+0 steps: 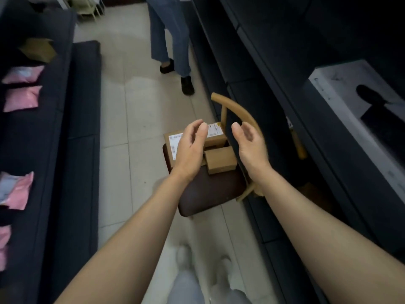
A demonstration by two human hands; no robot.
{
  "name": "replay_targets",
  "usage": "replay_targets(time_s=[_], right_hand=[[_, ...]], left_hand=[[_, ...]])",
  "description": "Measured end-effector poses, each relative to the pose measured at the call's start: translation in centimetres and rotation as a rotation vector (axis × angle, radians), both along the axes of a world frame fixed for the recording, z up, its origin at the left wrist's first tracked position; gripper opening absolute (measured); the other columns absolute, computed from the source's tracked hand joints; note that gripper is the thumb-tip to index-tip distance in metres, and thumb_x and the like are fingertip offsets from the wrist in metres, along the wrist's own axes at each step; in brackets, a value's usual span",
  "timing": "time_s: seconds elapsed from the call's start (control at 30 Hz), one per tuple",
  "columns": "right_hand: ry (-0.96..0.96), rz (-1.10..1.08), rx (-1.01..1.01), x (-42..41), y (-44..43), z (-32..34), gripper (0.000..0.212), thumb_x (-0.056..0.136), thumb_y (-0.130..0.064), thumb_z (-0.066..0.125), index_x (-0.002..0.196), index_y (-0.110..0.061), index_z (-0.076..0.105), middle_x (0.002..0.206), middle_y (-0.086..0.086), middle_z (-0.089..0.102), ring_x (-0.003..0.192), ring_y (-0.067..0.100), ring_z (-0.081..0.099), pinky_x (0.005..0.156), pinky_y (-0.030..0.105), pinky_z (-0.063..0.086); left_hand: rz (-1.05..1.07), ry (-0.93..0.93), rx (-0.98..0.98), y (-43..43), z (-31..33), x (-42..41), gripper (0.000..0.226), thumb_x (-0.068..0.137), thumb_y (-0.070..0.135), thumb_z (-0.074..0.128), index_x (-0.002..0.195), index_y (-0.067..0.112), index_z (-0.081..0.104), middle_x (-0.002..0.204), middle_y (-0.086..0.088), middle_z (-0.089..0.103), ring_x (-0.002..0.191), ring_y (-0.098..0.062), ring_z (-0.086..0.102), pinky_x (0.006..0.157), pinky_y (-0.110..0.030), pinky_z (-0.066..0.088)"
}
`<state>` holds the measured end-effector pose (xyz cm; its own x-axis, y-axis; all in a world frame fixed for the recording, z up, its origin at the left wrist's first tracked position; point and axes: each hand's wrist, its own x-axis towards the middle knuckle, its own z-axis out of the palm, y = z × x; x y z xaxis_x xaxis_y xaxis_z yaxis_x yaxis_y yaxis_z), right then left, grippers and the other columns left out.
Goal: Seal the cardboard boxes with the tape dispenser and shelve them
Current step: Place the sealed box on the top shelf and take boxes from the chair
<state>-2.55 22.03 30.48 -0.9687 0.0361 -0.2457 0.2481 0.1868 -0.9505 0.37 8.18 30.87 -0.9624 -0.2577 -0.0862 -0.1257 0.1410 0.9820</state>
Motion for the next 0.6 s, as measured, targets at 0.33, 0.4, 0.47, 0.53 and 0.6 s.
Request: replay_targets(time_s=[0.33, 0.4, 0.47, 0.53, 0.6], right_hand=[[-0.277, -0.146, 0.142, -7.6, -0.5, -15.5, 0.073, 0.090, -0.057, 0.051, 0.149, -0.020, 0.029, 0.150, 0.003, 0.039, 0.134, 0.021, 0.040, 0.106, 0.036, 0.035], [-0.346, -0.196, 0.179, -8.7, -0.7, -18.8, 0.072, 0.090, -0.057, 0.050, 0.150, -0.022, 0.028, 0.150, 0.004, 0.037, 0.135, 0.024, 0.038, 0.105, 0.039, 0.034], [-0.399, -0.230, 0.221, -9.5, -0.7, -21.9, 0.074, 0.090, -0.058, 0.049, 0.150, -0.022, 0.027, 0.152, 0.006, 0.035, 0.137, 0.027, 0.036, 0.107, 0.043, 0.032], [-0.443, -0.256, 0.219, -10.2, -0.5, -24.8, 0.078, 0.088, -0.061, 0.049, 0.151, -0.021, 0.026, 0.153, 0.007, 0.032, 0.138, 0.029, 0.033, 0.111, 0.046, 0.031], [-0.500, -0.253, 0.210, -10.8, -0.2, -27.2, 0.082, 0.087, -0.064, 0.047, 0.151, -0.020, 0.023, 0.154, 0.009, 0.030, 0.139, 0.031, 0.032, 0.112, 0.049, 0.029]], left_hand=[[-0.115, -0.313, -0.006, 0.2, -16.3, -7.7, 0.050, 0.099, 0.045, 0.039, 0.141, 0.019, 0.042, 0.140, 0.002, 0.049, 0.128, -0.012, 0.044, 0.098, -0.022, 0.033], [-0.125, -0.391, -0.021, 0.1, -20.0, -8.6, 0.056, 0.099, 0.049, 0.038, 0.145, 0.018, 0.035, 0.146, 0.001, 0.043, 0.133, -0.015, 0.040, 0.099, -0.023, 0.030], [-0.126, -0.442, -0.016, 0.2, -23.7, -9.4, 0.059, 0.099, 0.049, 0.037, 0.147, 0.016, 0.032, 0.147, -0.001, 0.041, 0.134, -0.017, 0.039, 0.098, -0.024, 0.029], [-0.124, -0.512, 0.027, 0.4, -26.5, -10.1, 0.060, 0.099, 0.048, 0.037, 0.147, 0.013, 0.031, 0.147, -0.003, 0.042, 0.133, -0.020, 0.041, 0.098, -0.024, 0.029], [-0.097, -0.615, 0.106, 0.6, -28.7, -10.9, 0.062, 0.099, 0.049, 0.038, 0.147, 0.010, 0.030, 0.145, -0.002, 0.043, 0.133, -0.021, 0.040, 0.100, -0.022, 0.026]])
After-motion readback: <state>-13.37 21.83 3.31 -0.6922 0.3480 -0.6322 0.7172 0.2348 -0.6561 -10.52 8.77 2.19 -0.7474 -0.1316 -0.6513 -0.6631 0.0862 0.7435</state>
